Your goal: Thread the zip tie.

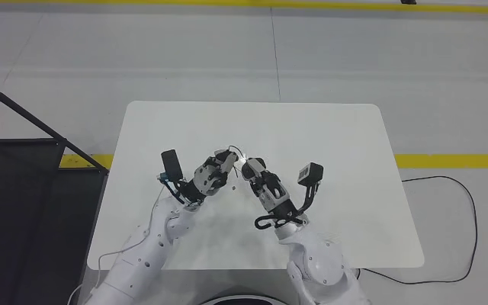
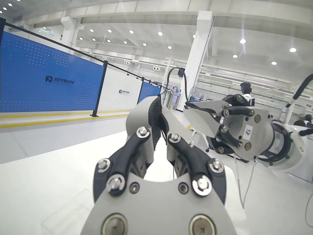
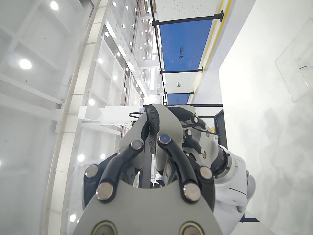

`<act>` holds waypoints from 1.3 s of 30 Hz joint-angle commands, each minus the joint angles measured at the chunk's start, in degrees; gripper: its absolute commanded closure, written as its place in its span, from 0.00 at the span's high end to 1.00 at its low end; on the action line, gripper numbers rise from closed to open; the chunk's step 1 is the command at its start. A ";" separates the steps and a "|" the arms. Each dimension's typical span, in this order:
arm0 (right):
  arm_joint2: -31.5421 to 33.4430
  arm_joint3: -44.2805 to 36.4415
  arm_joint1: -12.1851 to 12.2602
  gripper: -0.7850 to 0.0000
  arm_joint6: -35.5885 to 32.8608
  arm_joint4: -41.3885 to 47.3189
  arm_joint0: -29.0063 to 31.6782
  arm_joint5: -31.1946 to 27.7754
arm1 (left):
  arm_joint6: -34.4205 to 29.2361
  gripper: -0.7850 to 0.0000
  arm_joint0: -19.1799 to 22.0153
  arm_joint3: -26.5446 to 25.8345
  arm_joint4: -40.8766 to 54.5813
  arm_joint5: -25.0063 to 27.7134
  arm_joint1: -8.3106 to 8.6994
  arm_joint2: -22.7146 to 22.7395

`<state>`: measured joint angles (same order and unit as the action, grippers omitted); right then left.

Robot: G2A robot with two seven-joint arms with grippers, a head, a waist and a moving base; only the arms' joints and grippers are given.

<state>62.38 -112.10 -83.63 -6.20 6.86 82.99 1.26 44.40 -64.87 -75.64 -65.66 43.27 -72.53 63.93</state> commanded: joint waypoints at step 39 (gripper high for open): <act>-0.63 -1.41 0.73 0.00 2.08 -11.89 1.18 6.52 | 9.42 0.00 -1.23 -0.06 -16.69 -21.14 -0.93 -0.47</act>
<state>61.57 -113.39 -82.94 -3.94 -5.15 84.02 7.85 53.74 -66.14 -75.80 -82.26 22.10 -73.45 63.49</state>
